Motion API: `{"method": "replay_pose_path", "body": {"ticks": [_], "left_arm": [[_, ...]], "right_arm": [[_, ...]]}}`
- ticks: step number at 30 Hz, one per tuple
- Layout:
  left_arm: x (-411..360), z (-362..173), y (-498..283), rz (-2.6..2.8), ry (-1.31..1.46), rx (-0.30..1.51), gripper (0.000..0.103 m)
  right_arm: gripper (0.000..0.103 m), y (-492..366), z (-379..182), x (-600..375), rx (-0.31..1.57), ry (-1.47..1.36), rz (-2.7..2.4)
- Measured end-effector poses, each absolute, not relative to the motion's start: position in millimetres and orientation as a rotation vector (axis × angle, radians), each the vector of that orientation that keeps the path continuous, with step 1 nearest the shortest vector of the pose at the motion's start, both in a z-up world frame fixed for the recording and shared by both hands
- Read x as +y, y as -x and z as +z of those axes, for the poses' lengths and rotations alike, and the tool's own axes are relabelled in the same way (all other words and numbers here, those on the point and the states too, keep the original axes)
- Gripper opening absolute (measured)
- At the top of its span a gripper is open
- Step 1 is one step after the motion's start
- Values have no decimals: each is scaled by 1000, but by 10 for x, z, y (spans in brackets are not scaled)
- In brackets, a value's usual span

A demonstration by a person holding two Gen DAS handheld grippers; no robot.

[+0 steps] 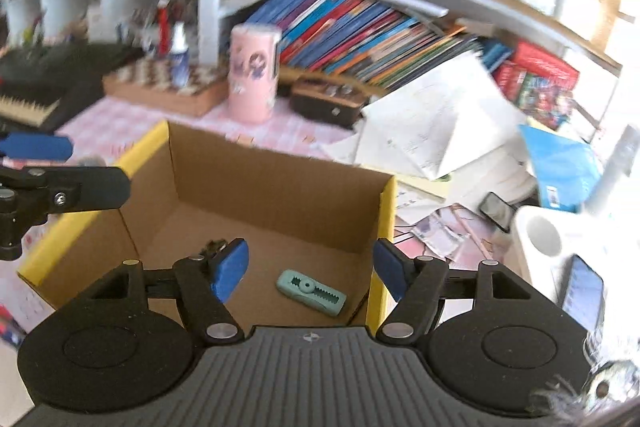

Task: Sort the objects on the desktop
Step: 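Raise both open tools out of the yellow box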

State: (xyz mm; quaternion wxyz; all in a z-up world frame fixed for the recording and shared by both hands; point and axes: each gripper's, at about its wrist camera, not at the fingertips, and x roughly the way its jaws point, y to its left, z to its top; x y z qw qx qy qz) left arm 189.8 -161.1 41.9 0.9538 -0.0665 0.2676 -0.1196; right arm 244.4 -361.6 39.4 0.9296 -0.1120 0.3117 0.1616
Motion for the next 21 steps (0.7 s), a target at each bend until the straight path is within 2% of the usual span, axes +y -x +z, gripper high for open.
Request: {"method": "replay_pose_path", "body": {"ticks": [11, 21], "left_arm": [[-1260, 447, -1358, -265, 123, 467, 100], [-887, 272, -1005, -283, 134, 512, 100]], "right_arm": [[70, -1706, 481, -3481, 531, 93, 173], [72, -1124, 309, -3234, 498, 26, 47]]}}
